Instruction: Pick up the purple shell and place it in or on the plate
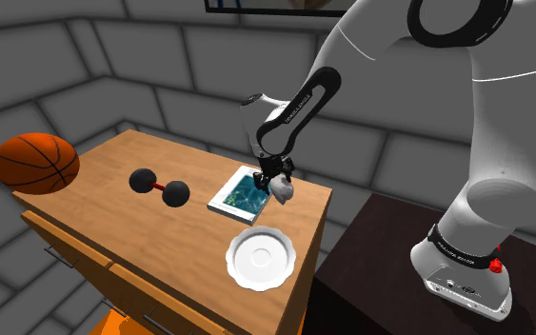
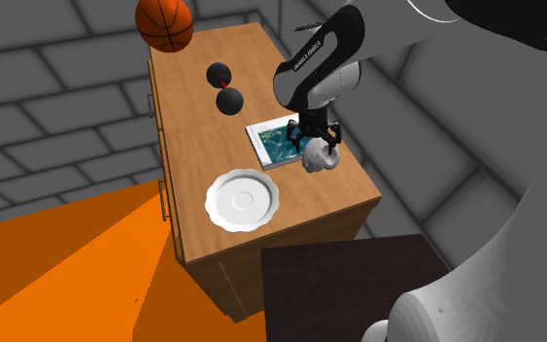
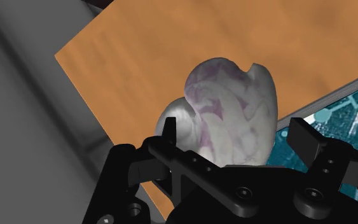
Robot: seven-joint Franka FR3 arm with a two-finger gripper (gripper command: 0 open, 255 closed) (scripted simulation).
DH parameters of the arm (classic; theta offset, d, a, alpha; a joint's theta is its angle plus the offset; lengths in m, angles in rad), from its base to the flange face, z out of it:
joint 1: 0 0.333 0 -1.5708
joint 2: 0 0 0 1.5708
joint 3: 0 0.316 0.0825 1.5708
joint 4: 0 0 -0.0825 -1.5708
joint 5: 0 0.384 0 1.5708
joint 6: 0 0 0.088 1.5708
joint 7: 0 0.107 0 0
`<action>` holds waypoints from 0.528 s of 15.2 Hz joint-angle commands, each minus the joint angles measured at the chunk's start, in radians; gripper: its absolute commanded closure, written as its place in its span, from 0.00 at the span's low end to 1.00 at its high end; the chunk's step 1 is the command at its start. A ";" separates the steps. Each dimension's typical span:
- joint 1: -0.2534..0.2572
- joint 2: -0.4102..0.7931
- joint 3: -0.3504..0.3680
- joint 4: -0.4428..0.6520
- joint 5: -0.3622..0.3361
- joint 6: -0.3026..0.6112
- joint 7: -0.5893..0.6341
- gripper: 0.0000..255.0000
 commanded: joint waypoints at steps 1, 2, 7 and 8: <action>0.000 0.000 0.000 0.000 0.000 0.001 0.000 0.00; 0.000 0.000 0.000 0.000 0.000 0.001 0.000 0.00; 0.000 0.001 0.000 0.000 0.000 0.001 0.000 1.00; 0.000 0.000 0.000 0.000 0.000 0.001 0.000 1.00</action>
